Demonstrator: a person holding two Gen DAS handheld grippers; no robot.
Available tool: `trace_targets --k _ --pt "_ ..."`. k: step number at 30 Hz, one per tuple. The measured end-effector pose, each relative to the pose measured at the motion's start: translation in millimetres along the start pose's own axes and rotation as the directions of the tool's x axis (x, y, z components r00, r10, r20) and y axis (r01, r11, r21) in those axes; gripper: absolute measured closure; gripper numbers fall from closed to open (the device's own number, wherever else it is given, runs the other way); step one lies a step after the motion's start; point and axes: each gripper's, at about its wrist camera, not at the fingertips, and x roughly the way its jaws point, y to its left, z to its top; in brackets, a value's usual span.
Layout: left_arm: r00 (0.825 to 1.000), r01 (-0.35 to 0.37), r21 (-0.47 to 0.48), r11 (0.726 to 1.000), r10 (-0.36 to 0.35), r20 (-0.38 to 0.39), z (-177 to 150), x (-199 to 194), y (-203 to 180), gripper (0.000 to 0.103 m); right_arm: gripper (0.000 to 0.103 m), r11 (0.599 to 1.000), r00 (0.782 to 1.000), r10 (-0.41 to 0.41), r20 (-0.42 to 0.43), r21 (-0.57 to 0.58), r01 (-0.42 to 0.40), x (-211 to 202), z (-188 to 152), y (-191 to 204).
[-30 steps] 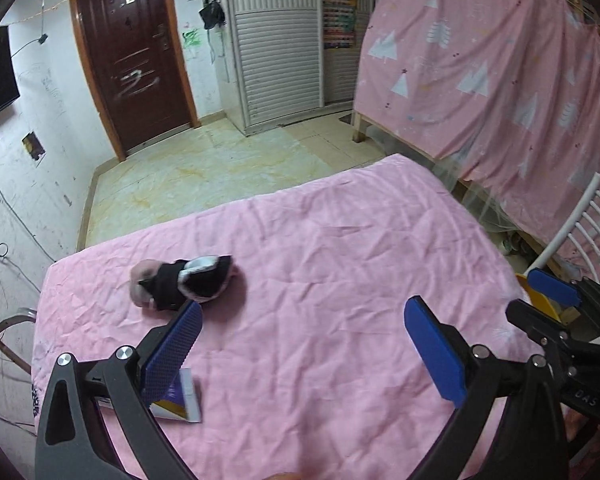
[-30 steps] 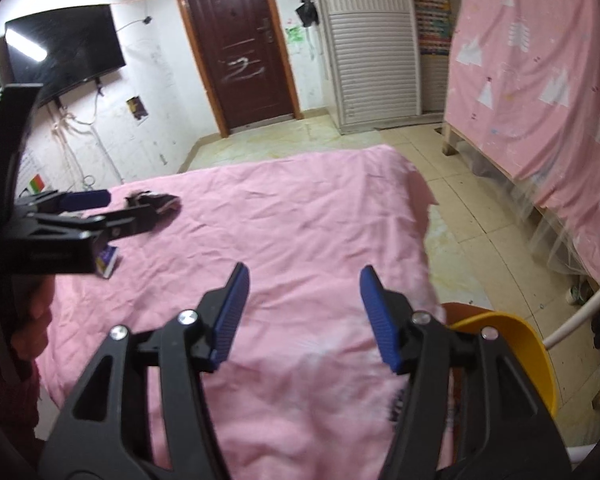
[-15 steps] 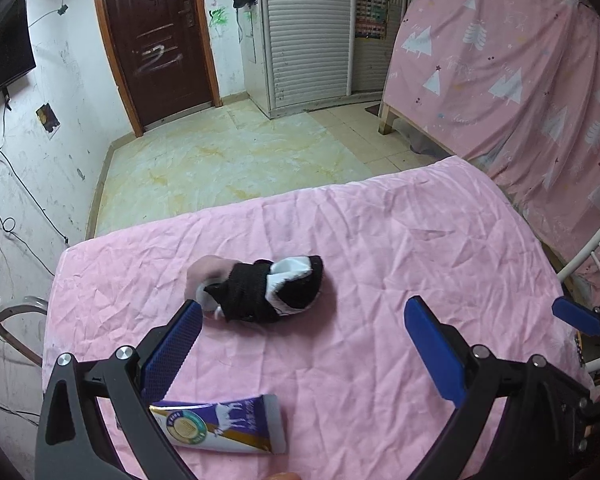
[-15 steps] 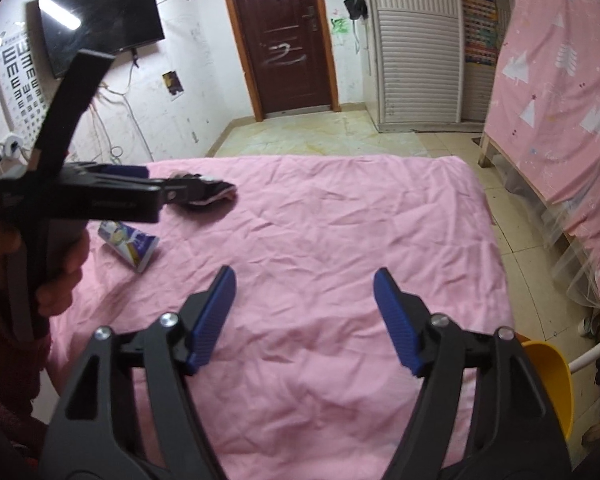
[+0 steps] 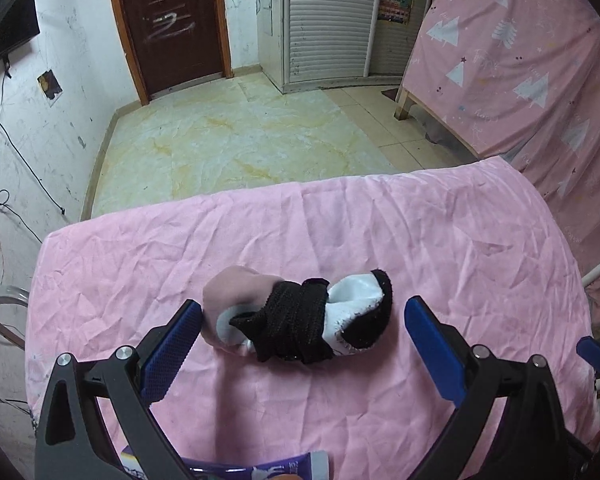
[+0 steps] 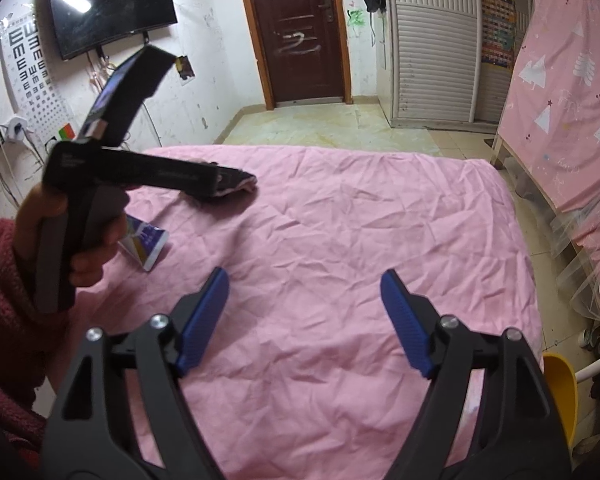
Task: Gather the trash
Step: 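Grasp the black-and-white sock bundle with the left tool, then grasp the white-and-purple toothpaste tube with the right tool while the left tool holds the sock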
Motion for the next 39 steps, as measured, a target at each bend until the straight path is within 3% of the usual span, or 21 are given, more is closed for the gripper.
trace_targets --k 7,12,15,22,30,39 --pt "1.000 0.018 -0.012 1.000 -0.018 0.002 0 8 6 0.012 0.028 1.000 1.000 0.011 -0.019 -0.016 -0.011 10 1 9" --pt "1.000 0.009 -0.012 1.000 -0.009 0.015 -5 7 9 0.037 0.028 0.999 0.999 0.021 -0.031 -0.035 -0.022 16 2 20" --pt "1.000 0.017 -0.018 1.000 -0.017 0.024 -9 3 11 0.043 0.028 0.998 0.999 0.029 -0.036 -0.049 -0.031 18 4 26" --pt "0.997 0.042 -0.071 0.997 -0.038 0.062 -20 -21 28 0.045 0.028 0.993 0.997 0.060 -0.045 -0.102 -0.064 22 8 51" --pt "0.986 0.047 -0.115 0.992 -0.028 0.163 -33 -78 57 0.044 0.028 0.973 0.991 0.122 -0.051 -0.190 -0.129 32 17 88" --pt "0.972 0.038 -0.195 0.980 0.009 0.236 -51 -120 106 0.044 0.028 0.898 0.974 0.201 -0.104 -0.379 -0.226 60 29 144"
